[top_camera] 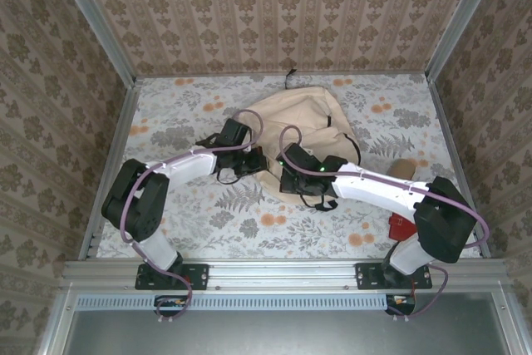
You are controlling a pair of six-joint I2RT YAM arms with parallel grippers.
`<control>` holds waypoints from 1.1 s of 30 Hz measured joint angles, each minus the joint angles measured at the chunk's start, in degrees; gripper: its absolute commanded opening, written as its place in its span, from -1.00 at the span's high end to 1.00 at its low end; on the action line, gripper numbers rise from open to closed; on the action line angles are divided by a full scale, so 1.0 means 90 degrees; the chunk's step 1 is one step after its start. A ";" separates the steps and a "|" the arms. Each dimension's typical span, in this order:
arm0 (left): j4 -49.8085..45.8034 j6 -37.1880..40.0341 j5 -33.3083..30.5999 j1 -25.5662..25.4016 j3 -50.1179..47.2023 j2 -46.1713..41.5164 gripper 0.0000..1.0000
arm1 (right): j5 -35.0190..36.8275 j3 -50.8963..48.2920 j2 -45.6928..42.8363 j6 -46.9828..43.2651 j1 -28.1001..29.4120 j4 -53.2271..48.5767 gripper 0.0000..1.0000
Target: Pack books, pencil case, and school supplies into a backpack
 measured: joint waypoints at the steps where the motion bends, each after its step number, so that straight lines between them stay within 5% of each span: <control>1: -0.0012 0.0002 0.0000 0.0017 -0.0002 -0.0012 1.00 | 0.0134 0.0005 -0.0005 -0.0002 0.0039 -0.0126 1.00; 25: -0.0228 0.0311 -0.0512 0.1290 -0.0464 -0.0833 1.00 | 0.2319 0.0328 -0.0471 -0.0002 0.0092 -0.1904 1.00; 29: -0.0236 0.0340 -0.0512 0.1423 -0.0546 -0.0950 1.00 | 0.2295 0.0369 -0.0471 -0.0189 0.0092 -0.1766 1.00; 33: -0.0248 0.0381 -0.0629 0.1632 -0.0576 -0.0954 1.00 | 0.1316 0.0367 -0.0454 -0.0784 0.0087 -0.1071 1.00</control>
